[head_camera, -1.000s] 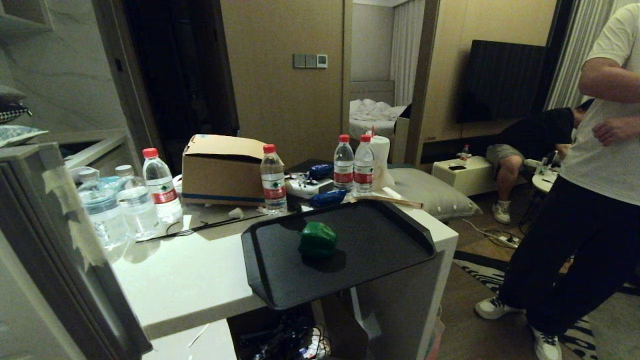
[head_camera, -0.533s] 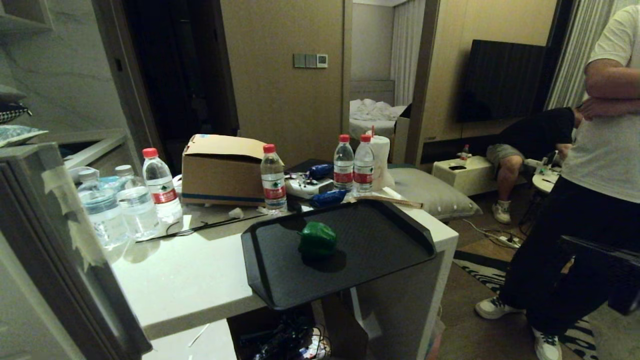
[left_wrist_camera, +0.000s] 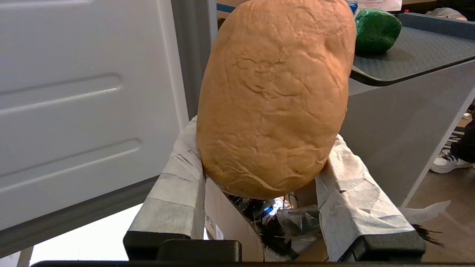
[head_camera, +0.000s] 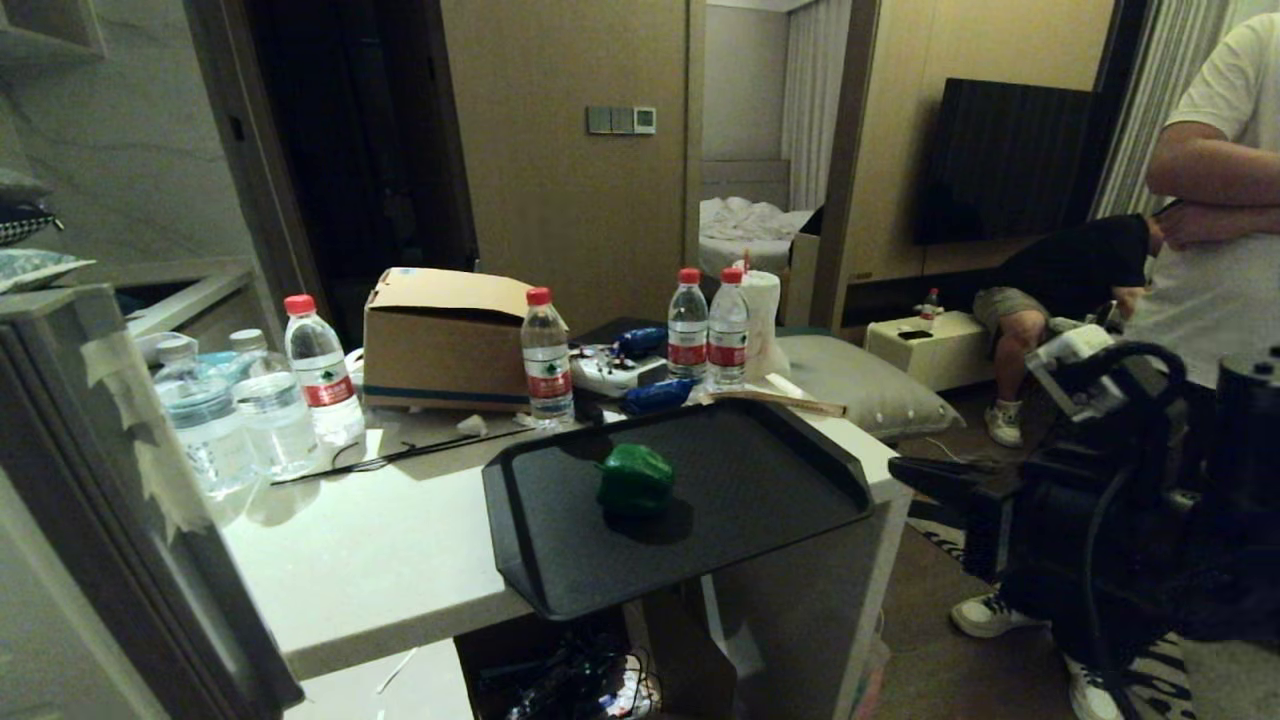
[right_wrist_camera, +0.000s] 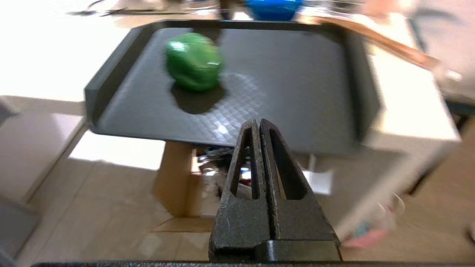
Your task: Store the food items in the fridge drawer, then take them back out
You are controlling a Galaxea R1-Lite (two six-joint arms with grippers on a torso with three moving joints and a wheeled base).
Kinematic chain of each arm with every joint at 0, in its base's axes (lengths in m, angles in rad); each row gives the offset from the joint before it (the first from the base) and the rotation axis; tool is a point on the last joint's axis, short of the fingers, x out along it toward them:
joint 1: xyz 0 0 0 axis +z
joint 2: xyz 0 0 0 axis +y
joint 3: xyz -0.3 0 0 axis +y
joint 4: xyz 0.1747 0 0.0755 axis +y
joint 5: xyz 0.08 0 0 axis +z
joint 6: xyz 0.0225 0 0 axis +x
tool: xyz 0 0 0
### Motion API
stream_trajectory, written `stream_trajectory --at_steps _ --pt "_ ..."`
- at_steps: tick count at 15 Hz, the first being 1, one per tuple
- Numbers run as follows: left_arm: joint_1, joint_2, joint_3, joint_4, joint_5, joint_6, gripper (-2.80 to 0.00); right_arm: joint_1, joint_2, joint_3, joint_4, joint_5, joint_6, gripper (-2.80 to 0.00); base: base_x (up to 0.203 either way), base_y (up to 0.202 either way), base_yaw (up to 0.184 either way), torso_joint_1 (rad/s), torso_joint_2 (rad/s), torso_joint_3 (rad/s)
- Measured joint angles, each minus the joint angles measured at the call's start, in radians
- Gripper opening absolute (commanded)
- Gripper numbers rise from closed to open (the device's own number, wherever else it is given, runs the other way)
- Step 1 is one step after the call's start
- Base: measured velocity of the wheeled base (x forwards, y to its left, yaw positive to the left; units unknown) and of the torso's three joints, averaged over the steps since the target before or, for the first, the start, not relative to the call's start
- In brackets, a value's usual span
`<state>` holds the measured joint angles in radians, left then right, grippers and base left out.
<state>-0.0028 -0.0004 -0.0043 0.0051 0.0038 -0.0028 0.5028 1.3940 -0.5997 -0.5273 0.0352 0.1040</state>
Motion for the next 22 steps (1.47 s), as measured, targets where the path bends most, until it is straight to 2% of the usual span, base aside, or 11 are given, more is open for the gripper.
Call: stream_trajectory --at_steps 6,9,12,14,17,20,22 --pt "0.000 0.000 0.000 0.000 0.000 0.000 -2.80 0.089 0.201 -0.092 -0.102 -0.069 -0.003 0.00 0.000 0.000 0.000 0.000 0.00 0.000" --pt "0.000 0.000 0.000 0.001 0.000 0.000 -2.80 0.141 0.265 -0.114 -0.114 -0.073 -0.006 0.00 0.000 0.000 0.000 0.000 0.00 0.000" --pt "0.000 0.000 0.000 0.001 0.000 0.000 -2.80 0.202 0.338 -0.123 -0.198 -0.076 -0.014 0.00 0.000 0.000 0.000 0.000 0.00 0.000" --pt "0.000 0.000 0.000 0.001 0.000 0.000 -2.80 0.236 0.390 -0.144 -0.243 -0.109 -0.019 0.00 0.000 0.000 0.000 0.000 0.00 0.000" --pt "0.000 0.000 0.000 0.001 0.000 0.000 -2.80 0.253 0.456 -0.170 -0.177 -0.149 -0.073 0.00 0.000 0.000 0.000 0.000 0.00 0.000" --pt "0.000 0.000 0.000 0.001 0.000 0.000 -2.80 0.253 0.480 -0.199 -0.123 -0.120 -0.089 0.00 0.000 0.000 0.000 0.000 0.00 0.000" --pt "0.000 0.000 0.000 0.001 0.000 0.000 -2.80 0.224 0.491 -0.220 -0.123 -0.120 -0.087 0.00 0.000 0.000 0.000 0.000 0.00 0.000"
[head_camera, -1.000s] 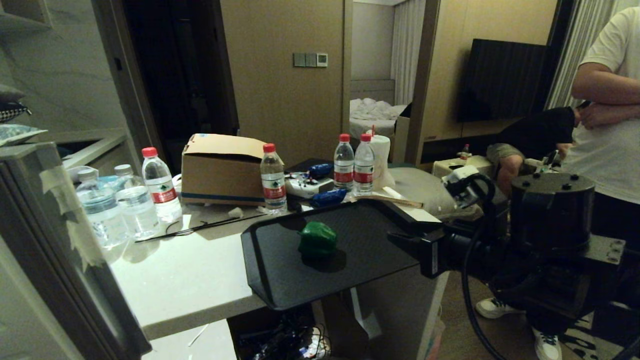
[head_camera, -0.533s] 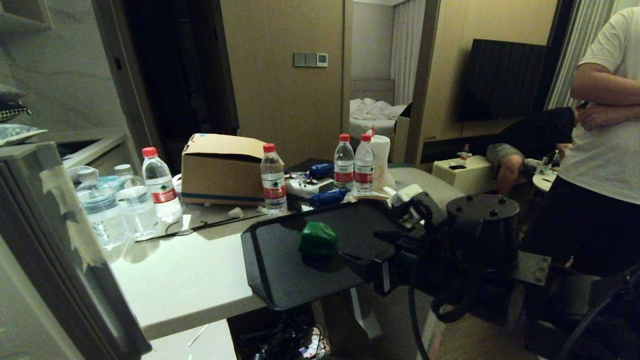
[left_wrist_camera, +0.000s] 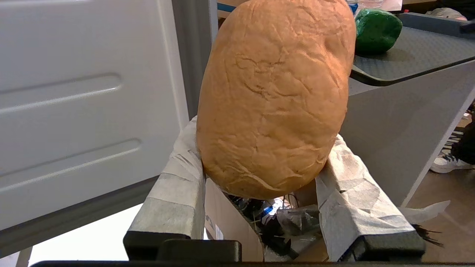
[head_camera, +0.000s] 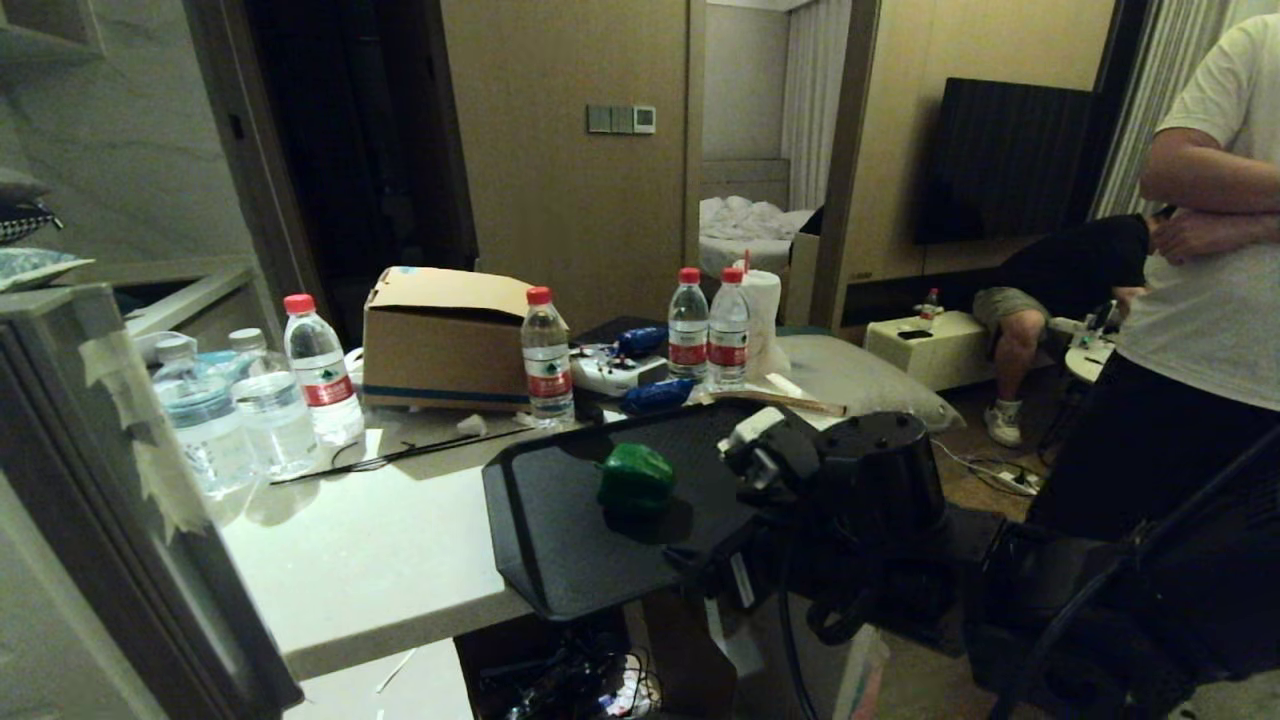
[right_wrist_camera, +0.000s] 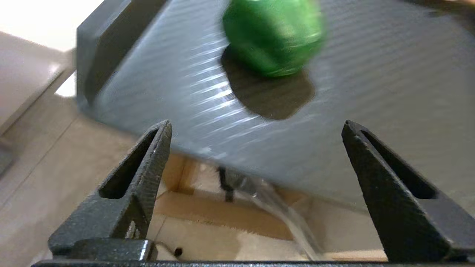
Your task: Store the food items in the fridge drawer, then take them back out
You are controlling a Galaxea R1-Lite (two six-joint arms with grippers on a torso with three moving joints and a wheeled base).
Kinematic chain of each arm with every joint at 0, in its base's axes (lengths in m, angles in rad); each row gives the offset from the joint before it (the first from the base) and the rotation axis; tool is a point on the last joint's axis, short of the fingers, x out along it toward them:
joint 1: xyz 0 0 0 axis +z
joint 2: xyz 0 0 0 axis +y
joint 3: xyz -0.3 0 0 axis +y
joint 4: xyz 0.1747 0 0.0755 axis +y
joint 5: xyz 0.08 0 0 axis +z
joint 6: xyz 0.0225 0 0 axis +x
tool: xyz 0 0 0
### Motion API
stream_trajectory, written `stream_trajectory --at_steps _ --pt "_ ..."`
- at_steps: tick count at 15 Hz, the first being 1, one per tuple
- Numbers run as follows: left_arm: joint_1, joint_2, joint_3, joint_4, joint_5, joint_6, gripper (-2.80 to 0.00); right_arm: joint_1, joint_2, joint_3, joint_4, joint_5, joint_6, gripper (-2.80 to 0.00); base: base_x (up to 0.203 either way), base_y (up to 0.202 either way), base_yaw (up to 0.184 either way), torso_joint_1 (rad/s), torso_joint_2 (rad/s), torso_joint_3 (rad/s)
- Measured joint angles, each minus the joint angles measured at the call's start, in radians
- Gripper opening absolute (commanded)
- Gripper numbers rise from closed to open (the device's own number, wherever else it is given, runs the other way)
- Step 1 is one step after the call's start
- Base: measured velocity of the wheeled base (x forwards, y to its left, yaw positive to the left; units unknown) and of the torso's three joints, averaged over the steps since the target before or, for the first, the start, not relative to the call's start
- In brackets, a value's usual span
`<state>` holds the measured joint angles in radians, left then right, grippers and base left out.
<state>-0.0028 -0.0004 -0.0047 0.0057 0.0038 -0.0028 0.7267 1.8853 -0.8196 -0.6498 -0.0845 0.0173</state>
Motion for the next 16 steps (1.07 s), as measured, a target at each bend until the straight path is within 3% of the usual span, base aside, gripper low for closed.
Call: stream_trajectory --at_steps 4,7,12,16 --pt "0.000 0.000 0.000 0.000 0.000 0.000 -2.80 -0.116 0.029 -0.061 -0.001 0.006 0.001 0.00 0.000 0.000 0.000 0.000 0.00 0.000" --pt "0.000 0.000 0.000 0.000 0.000 0.000 -2.80 -0.145 0.053 -0.084 -0.001 0.010 -0.024 0.00 0.000 0.000 0.000 0.000 0.00 0.000" --pt "0.000 0.000 0.000 0.000 0.000 0.000 -2.80 -0.155 0.096 -0.147 -0.006 0.153 -0.032 0.00 0.000 0.000 0.000 0.000 0.00 0.000" --pt "0.000 0.000 0.000 0.000 0.000 0.000 -2.80 -0.175 0.157 -0.232 -0.007 0.208 -0.032 0.00 0.000 0.000 0.000 0.000 0.00 0.000"
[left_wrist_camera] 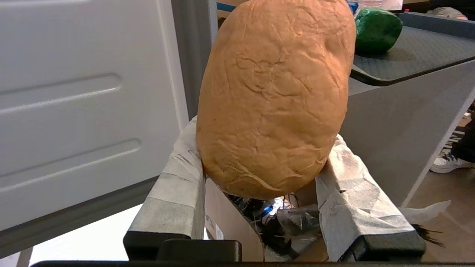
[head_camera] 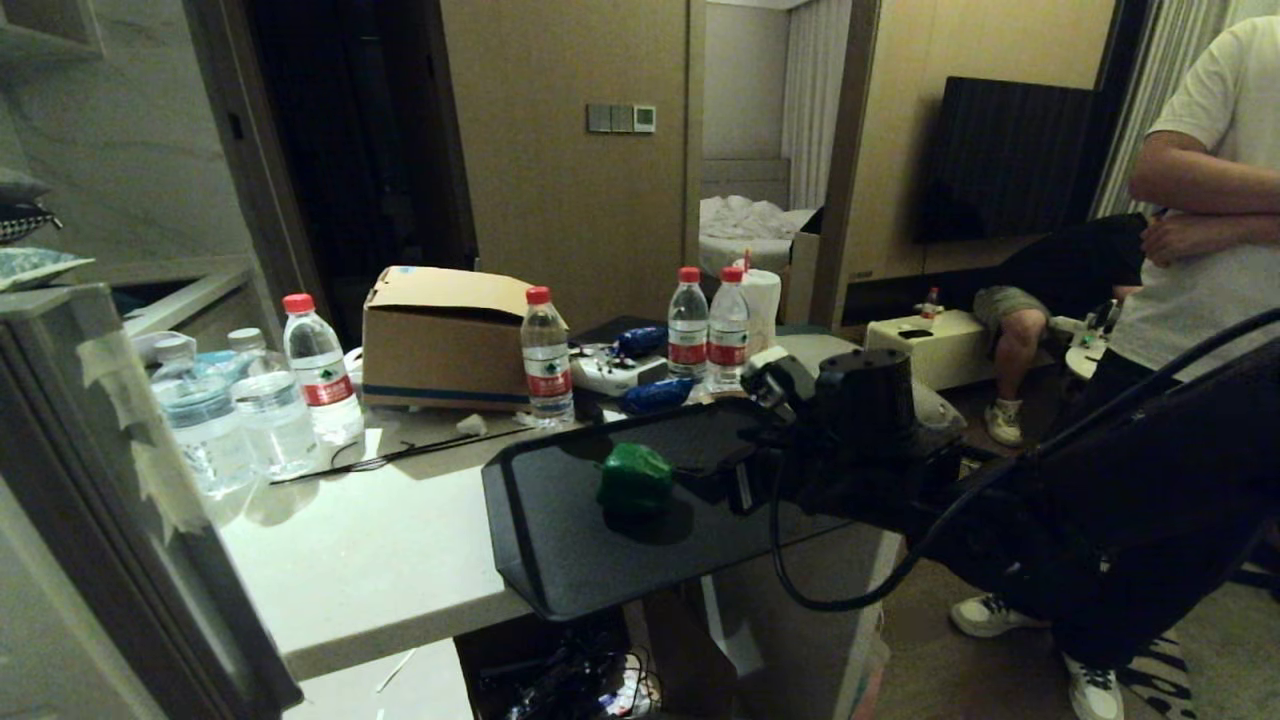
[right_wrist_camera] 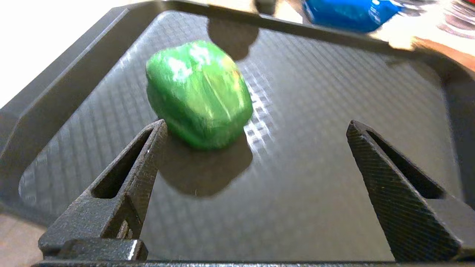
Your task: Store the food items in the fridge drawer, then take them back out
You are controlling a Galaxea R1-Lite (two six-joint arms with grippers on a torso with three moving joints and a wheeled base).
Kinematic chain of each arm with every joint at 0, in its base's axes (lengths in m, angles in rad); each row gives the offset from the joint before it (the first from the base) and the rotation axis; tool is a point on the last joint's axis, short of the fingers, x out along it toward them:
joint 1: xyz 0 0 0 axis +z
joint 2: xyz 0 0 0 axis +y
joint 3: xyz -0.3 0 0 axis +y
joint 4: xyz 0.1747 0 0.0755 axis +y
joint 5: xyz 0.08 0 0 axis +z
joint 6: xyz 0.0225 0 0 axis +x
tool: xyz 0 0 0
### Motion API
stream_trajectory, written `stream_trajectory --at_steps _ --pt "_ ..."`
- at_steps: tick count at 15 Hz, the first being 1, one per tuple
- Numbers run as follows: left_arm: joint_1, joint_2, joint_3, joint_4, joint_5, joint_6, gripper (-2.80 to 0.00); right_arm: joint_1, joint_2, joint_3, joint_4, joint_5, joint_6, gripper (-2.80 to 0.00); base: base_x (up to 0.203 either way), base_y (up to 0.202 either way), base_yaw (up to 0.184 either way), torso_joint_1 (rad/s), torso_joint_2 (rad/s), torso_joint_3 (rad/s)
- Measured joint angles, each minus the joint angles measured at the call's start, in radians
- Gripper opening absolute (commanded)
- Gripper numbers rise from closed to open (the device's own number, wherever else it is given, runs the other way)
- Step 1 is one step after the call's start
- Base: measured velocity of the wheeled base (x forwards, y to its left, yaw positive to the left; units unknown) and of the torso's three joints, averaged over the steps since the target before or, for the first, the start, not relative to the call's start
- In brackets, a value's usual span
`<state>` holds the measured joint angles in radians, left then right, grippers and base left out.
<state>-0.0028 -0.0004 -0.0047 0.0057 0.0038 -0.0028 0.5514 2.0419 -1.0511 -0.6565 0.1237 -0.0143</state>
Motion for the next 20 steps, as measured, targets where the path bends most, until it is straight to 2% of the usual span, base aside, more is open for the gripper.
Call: stream_trajectory --at_steps 7,16,20 --pt "0.000 0.000 0.000 0.000 0.000 0.000 -2.80 -0.022 0.095 -0.117 -0.001 0.134 -0.032 0.00 0.000 0.000 0.000 0.000 0.00 0.000" --pt "0.000 0.000 0.000 0.000 0.000 0.000 -2.80 -0.019 0.234 -0.286 -0.001 0.137 -0.026 0.00 0.000 0.000 0.000 0.000 0.00 0.000" --pt "0.000 0.000 0.000 0.000 0.000 0.000 -2.80 -0.014 0.260 -0.315 -0.001 0.138 -0.027 0.00 0.000 0.000 0.000 0.000 0.00 0.000"
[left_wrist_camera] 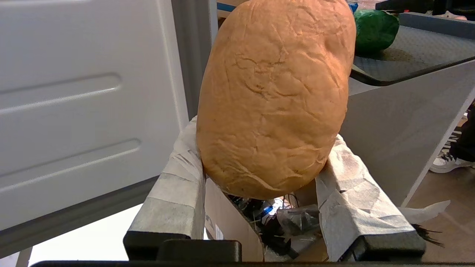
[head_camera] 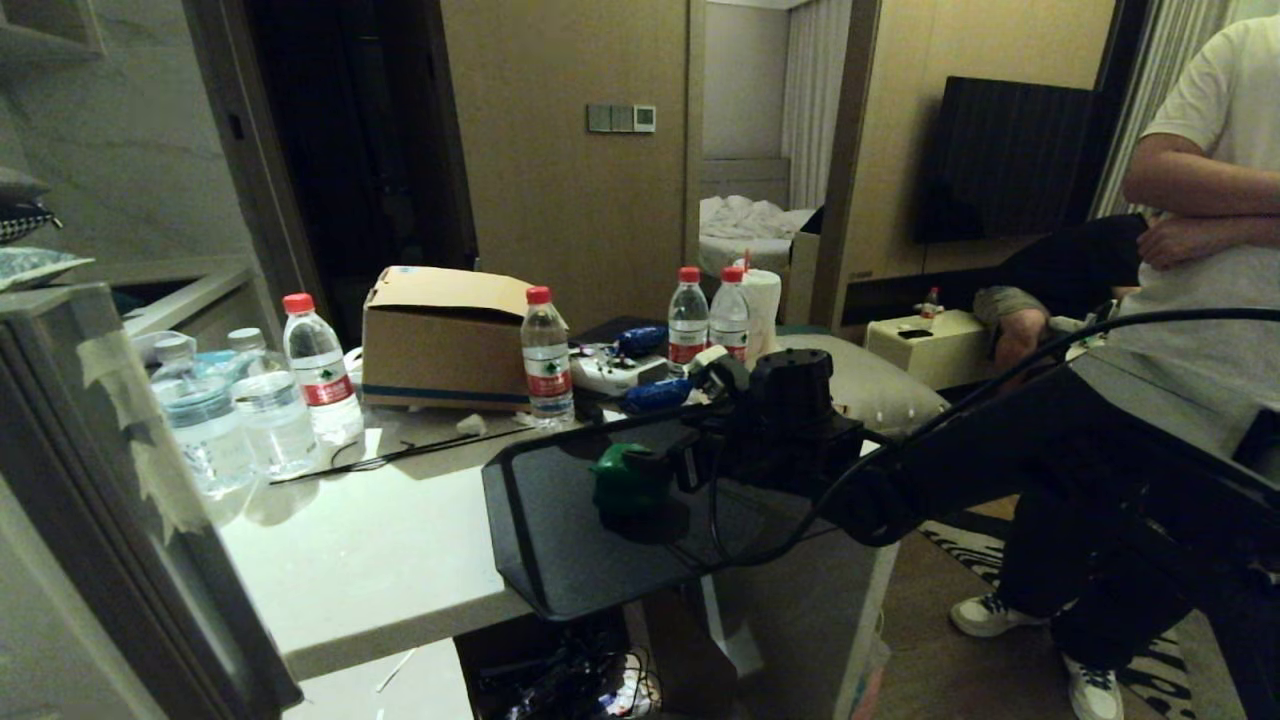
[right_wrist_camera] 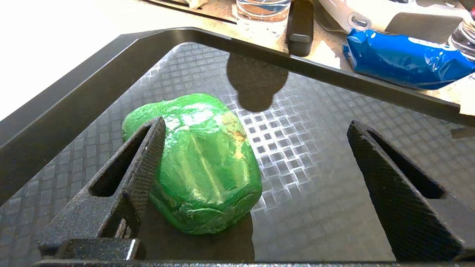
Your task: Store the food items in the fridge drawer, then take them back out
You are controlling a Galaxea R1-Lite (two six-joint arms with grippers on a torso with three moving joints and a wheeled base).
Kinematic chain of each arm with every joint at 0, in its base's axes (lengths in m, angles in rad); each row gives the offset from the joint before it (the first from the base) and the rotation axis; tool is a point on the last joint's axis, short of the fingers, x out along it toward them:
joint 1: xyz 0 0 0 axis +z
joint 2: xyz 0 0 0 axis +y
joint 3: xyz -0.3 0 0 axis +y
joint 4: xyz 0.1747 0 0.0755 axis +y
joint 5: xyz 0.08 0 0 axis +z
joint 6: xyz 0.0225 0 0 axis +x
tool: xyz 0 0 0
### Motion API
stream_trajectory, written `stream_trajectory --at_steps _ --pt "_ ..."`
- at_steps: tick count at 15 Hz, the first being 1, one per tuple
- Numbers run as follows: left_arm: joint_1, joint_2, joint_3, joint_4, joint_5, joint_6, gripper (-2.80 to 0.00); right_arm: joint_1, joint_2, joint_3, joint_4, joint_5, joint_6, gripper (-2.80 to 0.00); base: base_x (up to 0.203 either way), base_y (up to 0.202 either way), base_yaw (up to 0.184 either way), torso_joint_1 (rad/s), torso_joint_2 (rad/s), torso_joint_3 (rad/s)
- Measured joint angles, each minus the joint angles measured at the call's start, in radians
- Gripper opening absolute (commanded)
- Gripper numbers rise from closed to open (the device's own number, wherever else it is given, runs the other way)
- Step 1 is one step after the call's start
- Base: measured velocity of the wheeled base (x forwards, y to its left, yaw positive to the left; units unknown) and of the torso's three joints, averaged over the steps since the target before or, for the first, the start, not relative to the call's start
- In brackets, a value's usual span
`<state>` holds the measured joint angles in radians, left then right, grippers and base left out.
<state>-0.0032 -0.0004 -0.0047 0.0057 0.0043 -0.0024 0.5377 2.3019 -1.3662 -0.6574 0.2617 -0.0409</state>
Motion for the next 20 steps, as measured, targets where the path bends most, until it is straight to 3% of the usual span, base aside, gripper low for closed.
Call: stream_trajectory --at_steps 20 --pt "0.000 0.000 0.000 0.000 0.000 0.000 -2.80 0.028 0.004 0.005 0.008 -0.003 -0.004 0.00 0.000 0.000 0.000 0.000 0.00 0.000"
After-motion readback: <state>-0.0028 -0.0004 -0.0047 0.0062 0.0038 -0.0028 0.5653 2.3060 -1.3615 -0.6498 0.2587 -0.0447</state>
